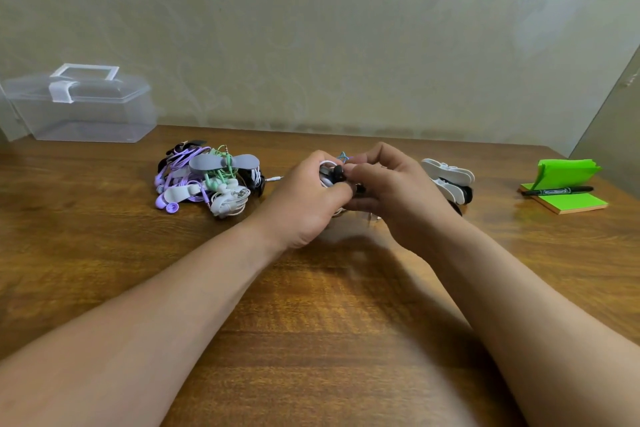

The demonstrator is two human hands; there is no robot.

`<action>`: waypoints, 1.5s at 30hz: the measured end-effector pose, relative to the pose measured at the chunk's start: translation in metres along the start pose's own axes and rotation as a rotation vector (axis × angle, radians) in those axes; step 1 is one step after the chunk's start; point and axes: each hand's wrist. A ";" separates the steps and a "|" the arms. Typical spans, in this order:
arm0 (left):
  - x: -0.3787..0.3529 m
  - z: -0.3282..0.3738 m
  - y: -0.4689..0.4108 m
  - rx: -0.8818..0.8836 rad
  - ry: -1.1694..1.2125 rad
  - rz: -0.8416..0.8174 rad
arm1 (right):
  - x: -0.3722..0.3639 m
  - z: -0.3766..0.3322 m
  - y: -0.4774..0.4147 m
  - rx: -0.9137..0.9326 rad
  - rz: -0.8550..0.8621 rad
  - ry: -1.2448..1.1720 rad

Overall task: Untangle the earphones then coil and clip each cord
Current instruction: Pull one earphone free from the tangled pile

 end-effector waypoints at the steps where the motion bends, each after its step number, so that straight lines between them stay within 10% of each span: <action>1: 0.001 -0.001 0.000 -0.016 -0.032 0.016 | 0.000 0.000 0.000 -0.007 0.000 0.002; 22: 0.012 -0.004 -0.004 -0.038 0.326 -0.100 | 0.002 -0.011 0.000 -0.174 -0.038 -0.077; 31: 0.014 -0.003 -0.002 -0.093 0.108 -0.145 | -0.004 -0.008 0.002 -0.240 -0.005 -0.122; 45: 0.019 -0.007 -0.007 0.047 0.344 -0.170 | 0.001 0.000 -0.001 0.041 0.091 0.109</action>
Point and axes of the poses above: each hand's wrist, its own y-axis away from the middle knuckle, its own x-axis out of the back of the hand, z = x × y, and after that the axes turned 5 degrees about y, right-handed
